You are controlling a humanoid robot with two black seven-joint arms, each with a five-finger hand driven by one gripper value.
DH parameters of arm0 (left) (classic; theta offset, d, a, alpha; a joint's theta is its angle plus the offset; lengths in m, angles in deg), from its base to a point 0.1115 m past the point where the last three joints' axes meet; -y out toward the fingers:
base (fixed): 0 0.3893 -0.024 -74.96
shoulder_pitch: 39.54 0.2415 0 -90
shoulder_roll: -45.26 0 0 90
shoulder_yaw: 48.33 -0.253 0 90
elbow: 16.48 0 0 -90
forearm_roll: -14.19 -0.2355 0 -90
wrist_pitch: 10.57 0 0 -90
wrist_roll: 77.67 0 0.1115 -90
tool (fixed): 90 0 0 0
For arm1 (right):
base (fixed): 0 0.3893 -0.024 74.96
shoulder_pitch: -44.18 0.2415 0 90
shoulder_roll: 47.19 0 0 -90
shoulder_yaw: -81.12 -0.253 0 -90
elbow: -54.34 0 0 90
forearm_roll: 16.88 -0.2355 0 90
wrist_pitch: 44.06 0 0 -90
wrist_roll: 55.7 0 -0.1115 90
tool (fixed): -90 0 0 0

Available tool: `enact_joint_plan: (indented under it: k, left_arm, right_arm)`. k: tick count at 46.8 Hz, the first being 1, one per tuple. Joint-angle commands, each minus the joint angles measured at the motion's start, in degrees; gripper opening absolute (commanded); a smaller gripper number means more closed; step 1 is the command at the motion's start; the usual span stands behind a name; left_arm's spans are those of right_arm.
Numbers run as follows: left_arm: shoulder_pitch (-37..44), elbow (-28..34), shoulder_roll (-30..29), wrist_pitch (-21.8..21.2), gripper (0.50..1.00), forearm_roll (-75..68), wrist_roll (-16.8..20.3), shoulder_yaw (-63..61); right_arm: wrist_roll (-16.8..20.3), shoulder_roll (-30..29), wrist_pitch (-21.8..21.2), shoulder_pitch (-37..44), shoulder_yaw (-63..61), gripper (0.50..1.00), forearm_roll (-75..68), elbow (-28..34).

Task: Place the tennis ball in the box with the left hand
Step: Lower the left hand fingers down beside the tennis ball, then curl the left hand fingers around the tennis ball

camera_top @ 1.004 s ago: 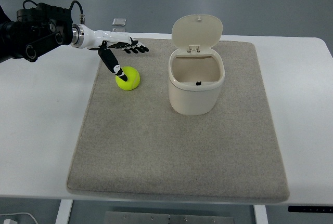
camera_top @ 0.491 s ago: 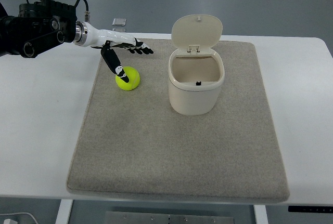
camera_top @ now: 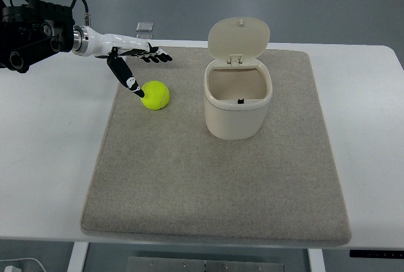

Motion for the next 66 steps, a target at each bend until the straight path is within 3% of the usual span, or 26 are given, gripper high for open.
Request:
enact_joint_plan:
  k: [1,66]
  left_arm:
    - [0.01,-0.55,-0.54,0.21,0.99,0.32,0.28,0.08]
    - [5.9,-0.91,-0.54,-4.71,0.99,2.52,0.46,0.26]
  right_arm:
    - [0.0,0.0,0.0,0.0,0.01,0.938,0.0,0.0]
    - [0.0,0.0,0.0,0.0,-0.08,0.938,0.0,0.0]
